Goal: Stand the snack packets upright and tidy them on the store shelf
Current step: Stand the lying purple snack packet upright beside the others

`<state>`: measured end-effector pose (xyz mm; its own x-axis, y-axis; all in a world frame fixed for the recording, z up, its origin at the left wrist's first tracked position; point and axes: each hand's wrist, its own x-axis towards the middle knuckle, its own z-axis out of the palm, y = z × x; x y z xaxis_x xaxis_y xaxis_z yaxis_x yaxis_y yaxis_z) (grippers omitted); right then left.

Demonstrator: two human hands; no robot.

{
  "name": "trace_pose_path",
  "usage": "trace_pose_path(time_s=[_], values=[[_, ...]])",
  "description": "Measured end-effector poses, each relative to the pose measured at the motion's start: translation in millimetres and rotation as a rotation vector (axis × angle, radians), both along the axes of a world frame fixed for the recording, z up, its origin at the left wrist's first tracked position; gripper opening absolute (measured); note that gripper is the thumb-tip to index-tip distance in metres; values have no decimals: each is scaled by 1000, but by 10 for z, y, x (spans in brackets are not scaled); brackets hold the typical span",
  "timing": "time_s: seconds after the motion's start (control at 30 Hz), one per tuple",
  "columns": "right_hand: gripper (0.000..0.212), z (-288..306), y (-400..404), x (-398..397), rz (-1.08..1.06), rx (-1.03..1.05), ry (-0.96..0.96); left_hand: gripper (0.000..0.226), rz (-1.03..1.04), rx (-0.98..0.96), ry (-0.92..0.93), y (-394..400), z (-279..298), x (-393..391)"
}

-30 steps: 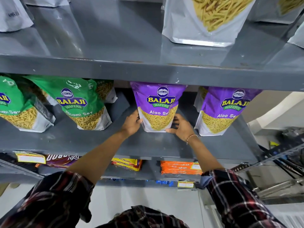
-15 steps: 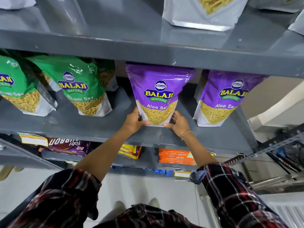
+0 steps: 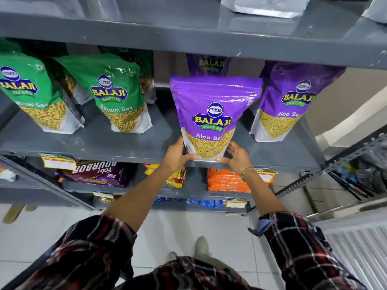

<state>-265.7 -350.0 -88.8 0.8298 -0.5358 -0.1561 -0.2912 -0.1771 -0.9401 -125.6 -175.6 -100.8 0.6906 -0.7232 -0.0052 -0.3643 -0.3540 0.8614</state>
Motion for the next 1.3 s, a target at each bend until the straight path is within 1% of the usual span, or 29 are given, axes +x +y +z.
trace_pose_path(time_s=[0.2, 0.37, 0.43, 0.47, 0.5, 0.53, 0.57, 0.6, 0.63, 0.67, 0.7, 0.73, 0.77, 0.8, 0.83, 0.87, 0.9, 0.93, 0.97, 1.0, 1.03, 1.07, 1.1, 1.17, 1.2, 1.3], values=[[61, 31, 46, -49, 12, -2, 18, 70, -46, 25, -54, 72, 4, -29], [61, 17, 14, -87, 19, -10, 39, 63, -48, 82, -28, 96, -29, -43], [63, 13, -1, -97, 57, -14, 28, 62, -38, 93, -20, 84, -25, -51], [66, 9, -14, -106, 98, -14, 20, 65, -38, 60, -15, 80, -17, -78], [71, 6, -41, -123, 142, -2, 7, 70, -35, -23, 18, 84, -12, -127], [76, 5, -84, -159, 166, 21, -7, 76, 21, -138, 64, 84, -6, -214], [77, 2, -152, -209, 144, 43, -30, 75, 157, -245, 95, 75, -6, -336], [69, 6, -240, -280, 60, 38, -63, 63, 333, -298, 76, 60, -18, -488], [52, 11, -351, -366, -91, -15, -114, 43, 451, -295, 19, 23, -19, -665], [32, 22, -485, -467, -288, -97, -171, 26, 418, -226, -74, -51, -4, -841], [17, 36, -652, -587, -484, -159, -234, 13, 254, -119, -162, -173, 32, -1013], [12, 72, -851, -697, -638, -187, -285, 9, 34, -14, -252, -347, 62, -1166], [16, 111, -1073, -781, -717, -193, -294, 12, -167, 50, -315, -573, 92, -1261], [26, 169, -1297, -842, -699, -194, -233, 16, -297, 70, -356, -831, 142, -1306], [38, 207, -1506, -873, -600, -210, -114, 27, -349, 57, -372, -1120, 192, -1309], [51, 229, -1693, -890, -462, -225, 8, 45, -334, 25, -325, -1401, 268, -1287], [63, 238, -1851, -880, -334, -228, 93, 66, -263, -27, -221, -1650, 354, -1246], [74, 245, -1972, -861, -228, -229, 136, 83, -154, -59, -100, -1860, 423, -1173], [83, 243, -2068, -832, -137, -253, 147, 95, -44, -71, 0, -2040, 454, -1075], [90, 238, -2138, -791, -54, -298, 154, 100, 40, -59, 81, -2173, 463, -982], [92, 232, -2193, -751, 19, -339, 162, 100, 82, -39, 127, -2269, 441, -902], [92, 218, -2240, -705, 64, -343, 165, 94, 84, -6, 133, -2318, 412, -845], [90, 200, -2274, -675, 75, -307, 157, 84, 72, 30, 106, -2345, 369, -818], [81, 159, -2302, -641, 19, -231, 134, 63, 92, 45, 63, -2359, 295, -806], [76, 145, -2299, -647, -17, -209, 125, 57, 114, 20, 83, -2357, 271, -811], [69, 107, -2262, -757, -56, -159, 74, 59, 104, -12, 115, -2306, 288, -870]])
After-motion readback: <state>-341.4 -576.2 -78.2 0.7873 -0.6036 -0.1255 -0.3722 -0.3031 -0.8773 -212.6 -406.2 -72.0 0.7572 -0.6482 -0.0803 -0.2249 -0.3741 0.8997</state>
